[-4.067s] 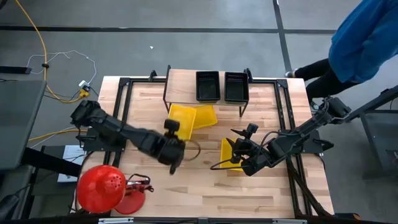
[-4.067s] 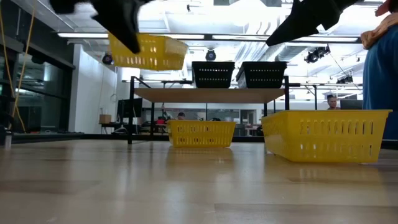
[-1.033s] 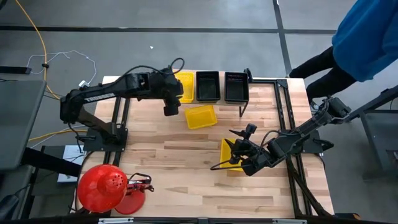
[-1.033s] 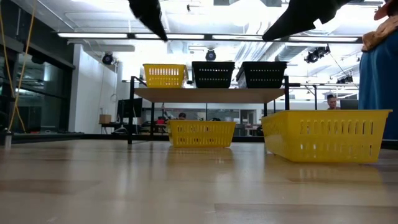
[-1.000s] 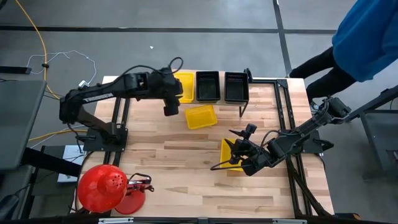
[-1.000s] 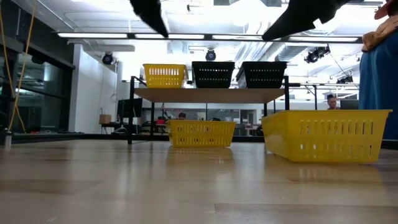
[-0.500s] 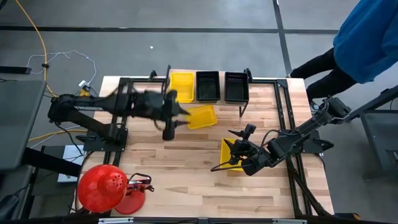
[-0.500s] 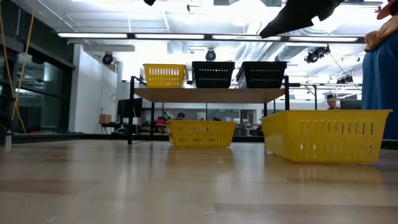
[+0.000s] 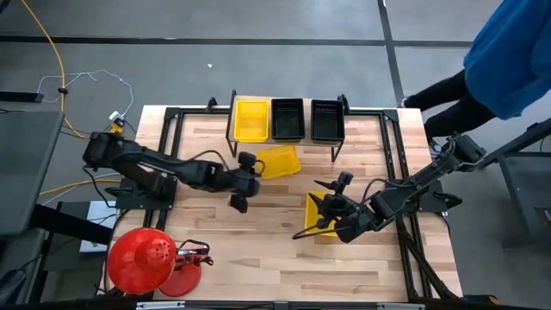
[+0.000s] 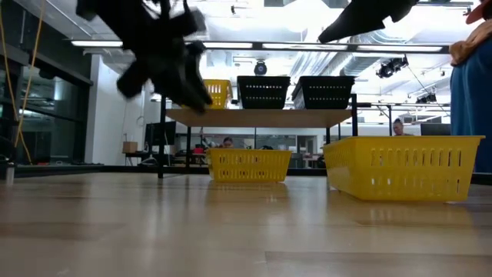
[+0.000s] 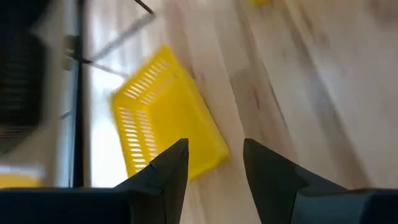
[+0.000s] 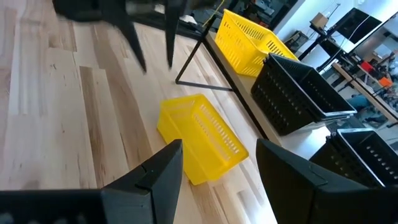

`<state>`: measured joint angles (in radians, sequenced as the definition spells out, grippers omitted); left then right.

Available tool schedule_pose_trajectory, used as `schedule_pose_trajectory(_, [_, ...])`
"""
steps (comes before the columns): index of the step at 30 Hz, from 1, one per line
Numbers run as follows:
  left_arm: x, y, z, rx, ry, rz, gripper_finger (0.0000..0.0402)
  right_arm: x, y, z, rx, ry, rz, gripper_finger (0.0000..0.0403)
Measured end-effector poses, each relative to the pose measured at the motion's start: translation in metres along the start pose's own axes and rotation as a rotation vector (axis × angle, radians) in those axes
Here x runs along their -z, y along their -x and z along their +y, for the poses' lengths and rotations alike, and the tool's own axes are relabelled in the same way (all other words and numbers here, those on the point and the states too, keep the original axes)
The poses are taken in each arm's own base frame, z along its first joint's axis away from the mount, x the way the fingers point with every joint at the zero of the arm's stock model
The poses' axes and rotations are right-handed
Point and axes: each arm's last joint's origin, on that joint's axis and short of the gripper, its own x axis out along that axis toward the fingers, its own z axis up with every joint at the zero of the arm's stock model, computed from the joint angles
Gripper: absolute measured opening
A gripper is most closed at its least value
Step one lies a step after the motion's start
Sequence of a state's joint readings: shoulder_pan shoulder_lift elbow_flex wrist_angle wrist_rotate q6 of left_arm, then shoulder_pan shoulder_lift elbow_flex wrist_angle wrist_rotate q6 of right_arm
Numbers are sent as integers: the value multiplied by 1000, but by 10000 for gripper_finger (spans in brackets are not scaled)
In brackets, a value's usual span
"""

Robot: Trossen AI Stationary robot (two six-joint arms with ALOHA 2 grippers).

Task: Stack baskets on shelf by color
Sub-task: Stack the yellow bin on the yellow bin on the shelf

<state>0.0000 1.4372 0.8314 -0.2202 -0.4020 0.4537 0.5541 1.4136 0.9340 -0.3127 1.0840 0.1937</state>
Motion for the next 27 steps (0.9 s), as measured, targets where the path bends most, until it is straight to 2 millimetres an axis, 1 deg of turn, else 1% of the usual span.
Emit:
schedule_pose_trajectory(6, [10,-37,-7,11,-201,146,140,-1,-2,-1,-15,1,1,192])
schedule_pose_trajectory(9, [12,-49,-7,-17,-293,213,140,-1,-3,-1,-28,-1,5,192])
schedule_pose_trajectory(13, [13,-57,-5,-14,-381,239,140,-1,-4,-1,-28,1,10,192])
schedule_pose_trajectory(21, [24,-73,3,15,-506,297,140,-1,-4,-1,-30,0,9,192])
schedule_pose_trajectory(24, [26,-74,6,20,-539,303,138,-1,-4,-1,-31,-3,8,192])
schedule_pose_trajectory(27, [27,-74,7,23,-573,308,124,-1,-4,-1,-32,-3,8,192])
